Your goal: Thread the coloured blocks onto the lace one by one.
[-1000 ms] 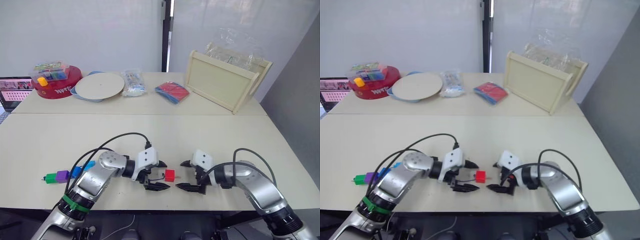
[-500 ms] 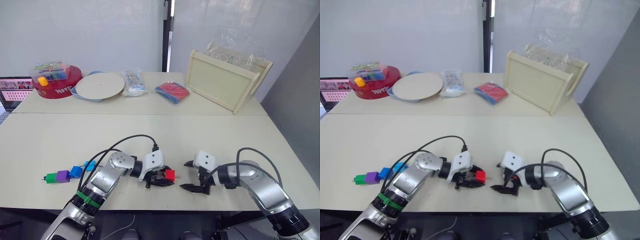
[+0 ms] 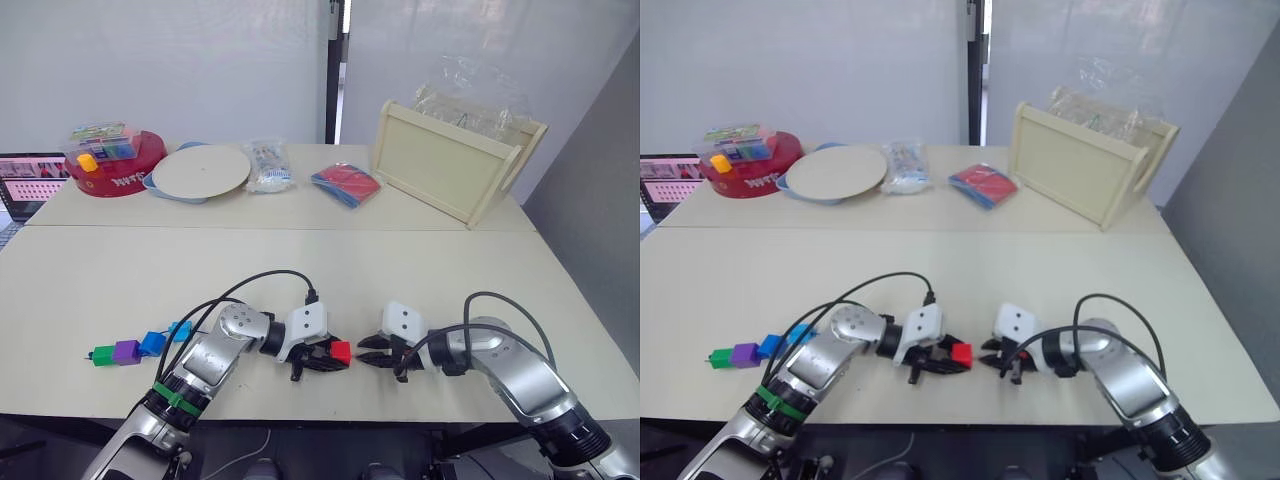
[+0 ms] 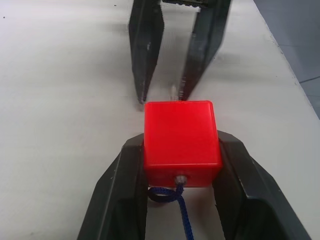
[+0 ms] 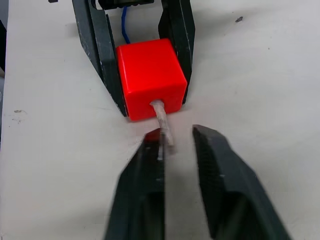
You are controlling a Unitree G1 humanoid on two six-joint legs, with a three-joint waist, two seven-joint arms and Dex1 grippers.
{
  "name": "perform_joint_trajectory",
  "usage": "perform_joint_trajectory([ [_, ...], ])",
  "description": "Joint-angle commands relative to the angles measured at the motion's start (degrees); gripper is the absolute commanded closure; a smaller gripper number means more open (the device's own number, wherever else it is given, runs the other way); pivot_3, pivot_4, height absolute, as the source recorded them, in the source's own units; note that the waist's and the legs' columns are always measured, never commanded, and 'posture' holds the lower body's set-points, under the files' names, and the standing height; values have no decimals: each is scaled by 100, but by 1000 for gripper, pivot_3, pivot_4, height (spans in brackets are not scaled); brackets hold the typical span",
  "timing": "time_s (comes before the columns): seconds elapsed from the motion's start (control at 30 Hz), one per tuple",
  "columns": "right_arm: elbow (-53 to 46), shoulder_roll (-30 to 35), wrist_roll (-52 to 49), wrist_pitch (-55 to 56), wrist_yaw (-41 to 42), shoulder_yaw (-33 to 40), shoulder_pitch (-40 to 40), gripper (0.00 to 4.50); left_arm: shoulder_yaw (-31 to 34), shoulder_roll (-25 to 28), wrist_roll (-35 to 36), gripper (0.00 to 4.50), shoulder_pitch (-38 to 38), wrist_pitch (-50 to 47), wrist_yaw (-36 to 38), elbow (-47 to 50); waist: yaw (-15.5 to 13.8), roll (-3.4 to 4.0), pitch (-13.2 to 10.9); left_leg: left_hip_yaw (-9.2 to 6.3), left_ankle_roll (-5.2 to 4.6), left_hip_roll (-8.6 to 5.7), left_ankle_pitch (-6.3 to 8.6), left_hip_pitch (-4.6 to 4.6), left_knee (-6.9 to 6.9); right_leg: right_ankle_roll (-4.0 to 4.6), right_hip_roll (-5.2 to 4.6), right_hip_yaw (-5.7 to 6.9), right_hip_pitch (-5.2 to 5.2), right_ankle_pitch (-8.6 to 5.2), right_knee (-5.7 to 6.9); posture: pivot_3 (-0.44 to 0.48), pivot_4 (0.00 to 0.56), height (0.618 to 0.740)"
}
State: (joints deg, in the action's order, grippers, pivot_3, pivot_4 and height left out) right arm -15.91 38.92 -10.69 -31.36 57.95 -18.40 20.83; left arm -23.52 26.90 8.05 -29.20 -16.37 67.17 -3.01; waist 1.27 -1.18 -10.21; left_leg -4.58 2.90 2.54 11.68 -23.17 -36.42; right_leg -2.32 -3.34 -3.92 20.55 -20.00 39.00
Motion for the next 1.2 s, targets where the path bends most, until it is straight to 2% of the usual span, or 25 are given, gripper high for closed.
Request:
perform_joint_trajectory([
  [0.03,-8,-45,24,155,37,2,128,4500,-93,1,-32,3301,-9,17,132,30,1,0,0,0,0,0,0,0,0,0,0,0,0,0,0,0,150,740],
  [0.27,-1,37,16,210,103,66,119,4500,-39,83,-48,3301,-13,-21,146,38,-2,0,0,0,0,0,0,0,-1,0,0,0,0,0,0,0,150,740],
  [0.43,-26,261,-85,217,156,340,5,4500,186,405,35,3301,113,-139,165,274,10,0,0,0,0,0,0,0,0,0,1,0,0,0,1,0,150,740],
  [0.57,-54,437,-185,279,242,510,-121,4500,504,918,138,3301,363,-265,190,556,44,0,0,0,0,2,0,2,1,0,1,0,0,0,1,0,150,740],
  [0.7,-112,506,-209,271,274,574,-173,4500,970,1747,212,3301,833,-188,361,711,129,0,0,0,0,8,0,6,7,0,5,0,0,0,1,0,150,740],
  [0.83,-199,547,-257,251,340,572,-232,4500,1564,2811,104,3301,1353,406,606,147,212,1,-1,3,0,17,0,23,27,1,13,-4,1,0,2,0,150,740],
  [0.93,-190,581,-236,294,397,528,-254,4500,1785,3341,-3,3301,1565,863,743,-274,246,4,-2,5,0,18,0,36,48,2,12,-6,0,0,2,0,150,740],
  [1.07,-151,640,-219,375,512,498,-251,4500,2100,3790,143,3301,1873,1175,970,-536,269,8,-4,7,0,19,0,35,51,3,12,-7,2,-1,1,0,150,740],
  [1.2,4,721,-200,489,668,510,-206,4500,2210,3891,116,3301,1966,1352,951,-623,258,11,-6,8,-1,19,0,31,53,4,12,-7,9,-1,2,0,150,740],
])
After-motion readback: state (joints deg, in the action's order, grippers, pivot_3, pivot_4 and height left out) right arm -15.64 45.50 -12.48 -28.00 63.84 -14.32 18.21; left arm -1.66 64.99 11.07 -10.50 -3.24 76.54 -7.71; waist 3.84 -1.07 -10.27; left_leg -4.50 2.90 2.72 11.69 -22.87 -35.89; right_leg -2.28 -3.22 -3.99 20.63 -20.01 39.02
